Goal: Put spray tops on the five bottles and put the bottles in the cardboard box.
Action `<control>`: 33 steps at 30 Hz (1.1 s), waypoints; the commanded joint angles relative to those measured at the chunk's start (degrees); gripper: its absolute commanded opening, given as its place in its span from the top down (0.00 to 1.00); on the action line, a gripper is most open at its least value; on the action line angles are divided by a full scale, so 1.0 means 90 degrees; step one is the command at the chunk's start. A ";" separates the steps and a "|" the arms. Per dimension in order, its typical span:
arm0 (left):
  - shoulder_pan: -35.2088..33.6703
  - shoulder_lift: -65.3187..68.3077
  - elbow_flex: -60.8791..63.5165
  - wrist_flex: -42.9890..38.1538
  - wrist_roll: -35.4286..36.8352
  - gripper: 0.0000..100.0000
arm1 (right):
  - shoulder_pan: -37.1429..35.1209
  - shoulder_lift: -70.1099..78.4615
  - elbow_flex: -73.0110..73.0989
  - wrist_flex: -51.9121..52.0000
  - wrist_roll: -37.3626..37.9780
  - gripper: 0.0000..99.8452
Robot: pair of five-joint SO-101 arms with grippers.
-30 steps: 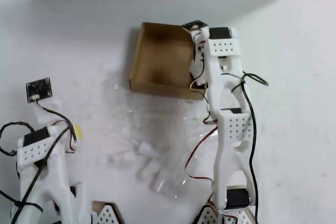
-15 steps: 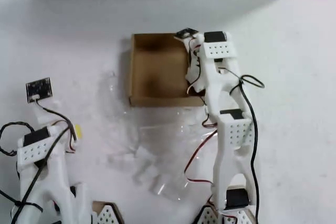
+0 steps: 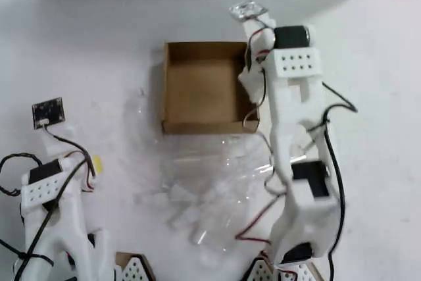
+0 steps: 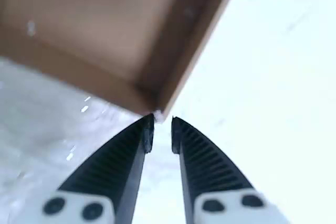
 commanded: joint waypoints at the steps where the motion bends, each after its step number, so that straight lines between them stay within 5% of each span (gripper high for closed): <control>1: -0.0386 -0.0210 -0.0088 -0.0215 0.0000 0.81 | -0.0767 -0.1978 0.1651 0.0161 0.0205 0.98; 9: -0.0855 -0.0200 -0.0225 -0.0264 0.0498 0.81 | -0.2906 -0.4449 0.4474 0.0083 0.2042 0.98; 21: -0.1470 -0.0083 -0.0459 -0.0254 0.0801 0.81 | -0.4733 -0.5592 0.7482 -0.2642 0.1807 0.97; 27: -0.1919 0.1568 -0.1495 -0.0166 0.0811 0.81 | -0.5211 -0.5407 0.7639 -0.3365 0.1621 0.89; 33: -0.2300 0.3219 -0.2784 0.0342 0.0811 0.81 | -0.5514 -0.5309 0.7795 -0.4527 0.1280 0.91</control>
